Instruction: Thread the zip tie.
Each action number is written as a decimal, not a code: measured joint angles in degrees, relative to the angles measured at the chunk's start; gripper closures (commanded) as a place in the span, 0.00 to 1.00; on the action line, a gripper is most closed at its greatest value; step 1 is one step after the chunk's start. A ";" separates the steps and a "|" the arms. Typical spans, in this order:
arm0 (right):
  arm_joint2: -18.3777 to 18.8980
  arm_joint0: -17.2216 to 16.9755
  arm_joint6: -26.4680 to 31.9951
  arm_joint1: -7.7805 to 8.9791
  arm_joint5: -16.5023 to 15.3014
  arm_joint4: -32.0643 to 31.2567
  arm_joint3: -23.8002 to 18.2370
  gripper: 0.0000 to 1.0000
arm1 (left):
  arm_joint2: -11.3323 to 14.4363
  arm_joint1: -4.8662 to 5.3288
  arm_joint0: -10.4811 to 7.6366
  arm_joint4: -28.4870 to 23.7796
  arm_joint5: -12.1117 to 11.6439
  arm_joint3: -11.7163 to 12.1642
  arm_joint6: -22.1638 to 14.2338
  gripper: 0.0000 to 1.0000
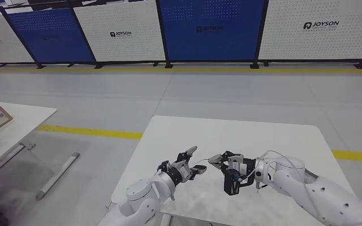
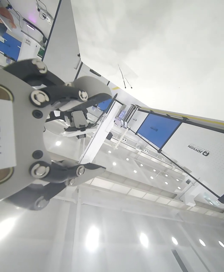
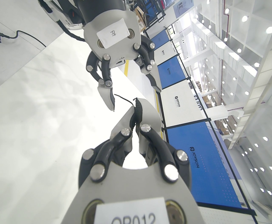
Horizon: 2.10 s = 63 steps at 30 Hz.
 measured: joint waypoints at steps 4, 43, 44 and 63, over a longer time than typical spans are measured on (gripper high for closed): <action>0.00 0.00 0.00 0.00 0.00 0.00 0.00 1.00 | 0.30 -0.16 -0.31 0.18 0.51 0.14 0.40 0.75; 7.61 -5.53 -0.35 3.14 0.23 0.33 -2.93 0.35 | 1.26 -0.88 0.08 9.55 0.62 0.62 1.30 1.00; 8.56 -6.46 -0.21 3.60 0.12 0.89 -3.17 0.33 | 1.62 -0.87 0.14 11.70 -0.04 0.72 1.55 1.00; 12.52 -11.68 2.17 5.83 0.00 10.74 -3.33 0.00 | 4.93 -1.02 0.71 28.82 -7.54 2.65 3.22 1.00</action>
